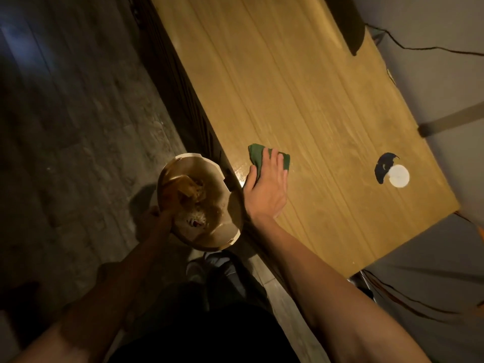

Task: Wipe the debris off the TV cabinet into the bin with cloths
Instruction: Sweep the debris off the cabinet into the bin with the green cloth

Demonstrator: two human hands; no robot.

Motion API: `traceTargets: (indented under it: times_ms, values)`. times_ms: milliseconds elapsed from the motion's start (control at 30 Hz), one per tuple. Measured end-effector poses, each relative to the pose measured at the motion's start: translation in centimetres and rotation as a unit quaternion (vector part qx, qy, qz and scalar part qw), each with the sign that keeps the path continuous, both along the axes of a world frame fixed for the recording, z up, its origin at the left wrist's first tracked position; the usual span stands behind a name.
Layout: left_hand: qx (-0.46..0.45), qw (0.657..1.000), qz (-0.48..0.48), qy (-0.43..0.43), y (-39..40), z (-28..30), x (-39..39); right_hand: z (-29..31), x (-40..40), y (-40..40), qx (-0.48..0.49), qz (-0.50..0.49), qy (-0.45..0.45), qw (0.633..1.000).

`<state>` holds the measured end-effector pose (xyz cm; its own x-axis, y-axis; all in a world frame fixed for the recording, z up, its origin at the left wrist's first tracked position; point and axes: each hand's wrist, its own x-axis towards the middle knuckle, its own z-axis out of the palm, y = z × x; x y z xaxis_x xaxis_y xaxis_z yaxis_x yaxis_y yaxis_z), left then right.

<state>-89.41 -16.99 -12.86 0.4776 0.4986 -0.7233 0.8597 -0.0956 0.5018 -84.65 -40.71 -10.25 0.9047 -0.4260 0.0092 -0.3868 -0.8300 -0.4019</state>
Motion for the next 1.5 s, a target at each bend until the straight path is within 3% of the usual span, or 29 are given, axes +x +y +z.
traceTargets:
  times_ms: [200, 367, 467, 633, 933, 1500]
  values:
    - [0.0, 1.0, 0.006, -0.023, 0.6, -0.1, 1.5, -0.6, 0.7, 4.1, 0.043, 0.105, 0.013, 0.993]
    - [-0.051, 0.997, 0.045, -0.026, 1.7, 0.5, 2.2, -0.9, -1.5, 9.2, 0.219, 0.238, 0.007, 0.946]
    - [-0.054, 0.995, 0.078, -0.022, 3.1, 0.3, 1.9, -1.0, -2.2, 11.2, 0.291, 0.213, 0.042, 0.932]
    - [-0.097, 0.986, 0.134, -0.025, 4.3, 0.8, 1.7, 0.4, -1.2, 11.6, 0.325, 0.165, 0.043, 0.93]
    - [-0.152, 0.98, 0.125, 0.007, 11.9, 2.2, 1.7, 1.4, 0.0, 15.0, 0.351, 0.092, 0.066, 0.93]
    - [-0.11, 0.981, 0.152, -0.043, 25.2, 5.9, 8.2, 6.0, 7.3, 26.5, 0.393, 0.038, 0.015, 0.919]
